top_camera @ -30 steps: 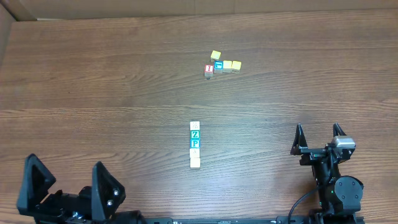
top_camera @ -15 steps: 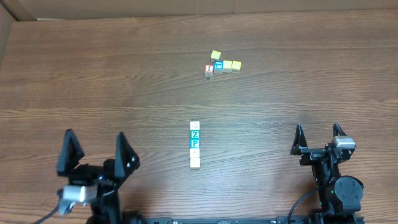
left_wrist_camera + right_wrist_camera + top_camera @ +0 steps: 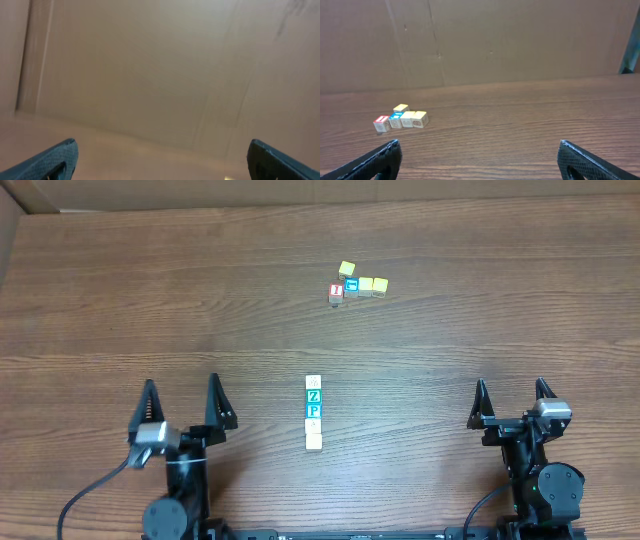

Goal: Flip 5 blocks

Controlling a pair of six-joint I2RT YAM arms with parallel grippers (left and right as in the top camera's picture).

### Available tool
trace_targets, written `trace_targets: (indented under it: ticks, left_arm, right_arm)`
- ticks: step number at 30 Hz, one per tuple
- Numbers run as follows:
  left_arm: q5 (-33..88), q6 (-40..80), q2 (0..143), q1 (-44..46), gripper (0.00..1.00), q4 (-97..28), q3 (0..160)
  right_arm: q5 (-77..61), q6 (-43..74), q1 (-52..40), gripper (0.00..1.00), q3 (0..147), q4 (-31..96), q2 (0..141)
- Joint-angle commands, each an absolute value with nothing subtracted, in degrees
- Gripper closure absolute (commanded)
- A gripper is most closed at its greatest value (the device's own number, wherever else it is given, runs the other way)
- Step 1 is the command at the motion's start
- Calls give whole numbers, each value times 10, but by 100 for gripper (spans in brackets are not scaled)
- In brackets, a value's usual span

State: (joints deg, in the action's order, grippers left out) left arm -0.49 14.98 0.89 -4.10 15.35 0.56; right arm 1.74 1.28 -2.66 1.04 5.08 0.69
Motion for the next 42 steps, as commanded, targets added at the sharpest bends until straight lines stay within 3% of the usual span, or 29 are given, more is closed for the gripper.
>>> trace_targets:
  ticks: [1,9,18,42]
  left_arm:
    - [-19,143,2,-41,0,88,3]
    - [-12,130,2,-40,0,-44,3]
    - [27,41,2,-31,0,-43,3]
    - [24,44,3,-25,0,-43,3]
  right_arm:
    - [16,13,-25,0,4,46,2]
    - [16,13,-25,0,4,46,2]
    - [16,13,-25,0,4,46,2]
    - [16,13,-25,0,4,46,2]
